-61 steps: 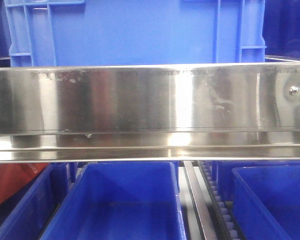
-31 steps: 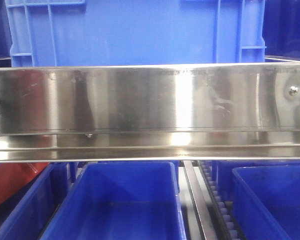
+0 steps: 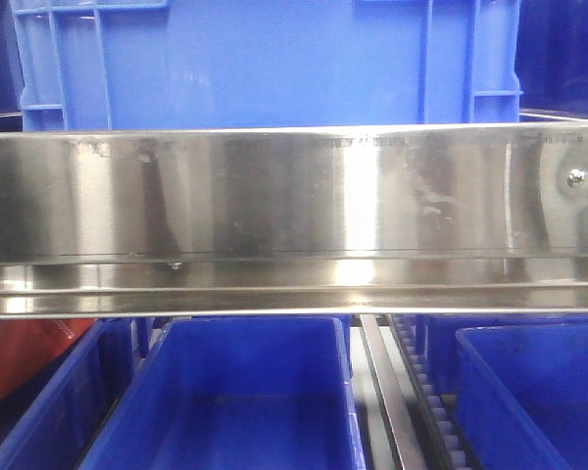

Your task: Place cylindrical capacitor in blue bin on shelf

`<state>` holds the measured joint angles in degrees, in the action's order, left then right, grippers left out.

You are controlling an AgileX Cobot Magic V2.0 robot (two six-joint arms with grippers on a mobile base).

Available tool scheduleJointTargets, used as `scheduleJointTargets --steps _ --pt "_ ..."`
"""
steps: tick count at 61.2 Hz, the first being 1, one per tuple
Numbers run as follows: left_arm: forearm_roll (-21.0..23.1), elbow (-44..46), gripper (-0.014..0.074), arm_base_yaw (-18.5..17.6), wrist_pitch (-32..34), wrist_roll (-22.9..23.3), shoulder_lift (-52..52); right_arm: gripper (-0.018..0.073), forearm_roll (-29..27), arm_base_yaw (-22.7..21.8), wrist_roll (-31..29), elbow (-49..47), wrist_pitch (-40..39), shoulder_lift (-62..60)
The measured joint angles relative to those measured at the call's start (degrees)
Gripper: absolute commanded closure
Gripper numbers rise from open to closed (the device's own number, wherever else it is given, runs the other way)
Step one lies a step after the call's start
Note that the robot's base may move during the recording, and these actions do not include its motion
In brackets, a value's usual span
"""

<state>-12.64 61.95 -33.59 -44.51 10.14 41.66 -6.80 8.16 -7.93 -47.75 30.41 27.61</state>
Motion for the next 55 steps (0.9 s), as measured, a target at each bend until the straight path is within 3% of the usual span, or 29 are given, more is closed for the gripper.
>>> scheduleJointTargets --steps 11,19,42,55 --pt "-2.89 -9.31 0.0707 0.00 0.25 5.01 -12.37 0.0722 0.00 0.25 0.00 -2.60 0.67 1.96" --pt "-3.68 -12.75 0.0707 0.00 0.25 6.98 -18.48 0.0722 0.00 3.00 -0.25 -8.68 0.89 7.12" --pt "-4.72 -14.25 0.0707 0.00 -1.29 7.59 -23.57 0.0722 0.10 17.44 -3.11 -36.08 6.19 35.03" --pt "-4.72 -14.25 0.0707 0.00 -1.40 7.59 -23.57 0.0722 0.10 23.30 -3.22 -48.95 10.78 51.21"
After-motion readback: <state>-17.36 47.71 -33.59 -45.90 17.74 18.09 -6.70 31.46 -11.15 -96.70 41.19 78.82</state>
